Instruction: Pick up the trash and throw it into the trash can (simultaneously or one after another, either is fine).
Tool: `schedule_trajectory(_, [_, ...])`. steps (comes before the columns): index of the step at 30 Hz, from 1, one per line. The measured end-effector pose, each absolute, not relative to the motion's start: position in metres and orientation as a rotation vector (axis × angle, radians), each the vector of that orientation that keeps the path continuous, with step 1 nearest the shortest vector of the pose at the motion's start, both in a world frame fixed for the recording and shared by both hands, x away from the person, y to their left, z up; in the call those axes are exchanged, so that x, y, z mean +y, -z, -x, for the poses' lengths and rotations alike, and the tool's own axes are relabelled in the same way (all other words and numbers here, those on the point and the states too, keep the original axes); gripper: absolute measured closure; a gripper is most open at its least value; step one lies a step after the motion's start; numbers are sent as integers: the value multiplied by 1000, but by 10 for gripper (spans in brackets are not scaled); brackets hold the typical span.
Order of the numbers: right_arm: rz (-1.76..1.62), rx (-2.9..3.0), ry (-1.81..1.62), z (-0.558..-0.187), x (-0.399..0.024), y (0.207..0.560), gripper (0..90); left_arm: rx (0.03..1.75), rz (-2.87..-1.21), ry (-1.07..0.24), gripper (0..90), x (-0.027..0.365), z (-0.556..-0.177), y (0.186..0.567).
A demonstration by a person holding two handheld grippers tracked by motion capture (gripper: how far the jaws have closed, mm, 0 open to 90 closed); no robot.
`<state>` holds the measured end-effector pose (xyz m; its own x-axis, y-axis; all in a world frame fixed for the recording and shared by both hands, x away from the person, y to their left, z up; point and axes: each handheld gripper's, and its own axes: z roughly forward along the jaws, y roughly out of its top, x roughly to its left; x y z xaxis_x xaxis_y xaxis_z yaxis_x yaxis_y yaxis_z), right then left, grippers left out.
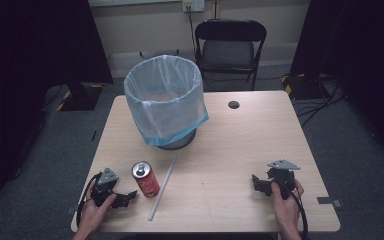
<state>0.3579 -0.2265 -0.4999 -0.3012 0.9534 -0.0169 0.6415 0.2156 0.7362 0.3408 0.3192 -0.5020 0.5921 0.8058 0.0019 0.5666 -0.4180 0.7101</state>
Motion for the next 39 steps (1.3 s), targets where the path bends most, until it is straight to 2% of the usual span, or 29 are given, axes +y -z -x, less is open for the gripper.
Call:
schedule_trajectory(12, [-1470,2023,-874,-358,-227,500,124,1096,-2133,-426,14,320,-339,500])
schedule_trajectory(14, [-1469,2023,-873,-358,-227,500,124,1096,-2122,-425,56,320,-339,500])
schedule_trajectory(17, [-1457,2037,-879,-356,-228,500,124,1109,-2091,-394,177,324,-336,495])
schedule_trajectory(25, [-1452,2043,-882,-356,-228,500,124,998,-2091,-380,159,313,-330,483])
schedule_trajectory(32, [-1452,2043,-882,-356,-228,500,124,863,-2108,-303,159,301,-322,477])
schedule_trajectory(39, [-1452,2043,-882,-356,-228,500,124,827,-2014,-231,159,290,-323,475])
